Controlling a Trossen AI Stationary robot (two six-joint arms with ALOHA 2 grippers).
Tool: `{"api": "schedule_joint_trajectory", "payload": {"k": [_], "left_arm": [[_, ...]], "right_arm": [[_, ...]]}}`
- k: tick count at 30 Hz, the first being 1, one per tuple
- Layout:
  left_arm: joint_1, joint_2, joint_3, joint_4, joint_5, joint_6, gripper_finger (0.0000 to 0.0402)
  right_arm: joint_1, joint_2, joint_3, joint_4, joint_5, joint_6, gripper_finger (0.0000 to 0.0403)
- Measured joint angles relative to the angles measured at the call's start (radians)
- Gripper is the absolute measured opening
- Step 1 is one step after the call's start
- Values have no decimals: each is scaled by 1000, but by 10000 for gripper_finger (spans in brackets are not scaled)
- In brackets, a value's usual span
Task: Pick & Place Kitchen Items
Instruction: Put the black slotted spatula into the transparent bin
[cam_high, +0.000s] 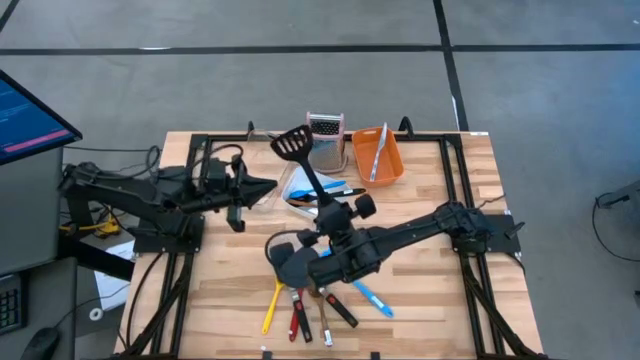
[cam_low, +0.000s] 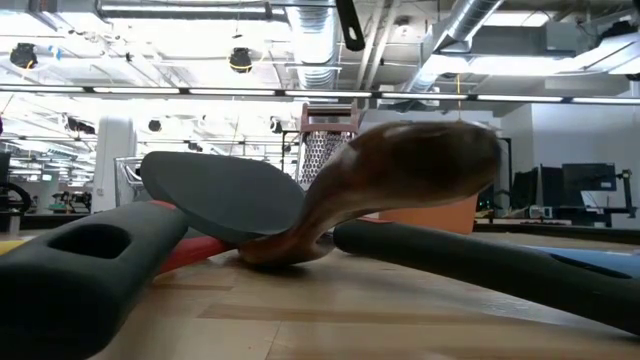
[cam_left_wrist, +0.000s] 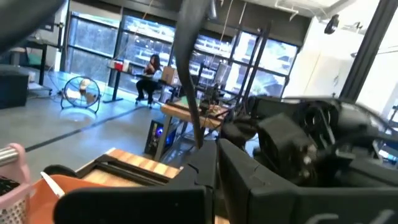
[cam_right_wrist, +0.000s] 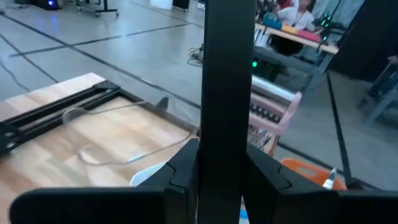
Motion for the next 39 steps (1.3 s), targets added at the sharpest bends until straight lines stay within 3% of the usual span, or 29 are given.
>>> {"api": "schedule_joint_trajectory", "payload": {"k": [9,28,39], "left_arm": [[5,123,0,131,1,0,18],[22,189,0,244,-69,-11,198],[70,296,0,432,-70,-11,209]], "right_arm": [[-12,25,4,34,13,-114,78],[-1,47,1,51,63,-175,78],[-1,47,1,51,55,-187,78]]}}
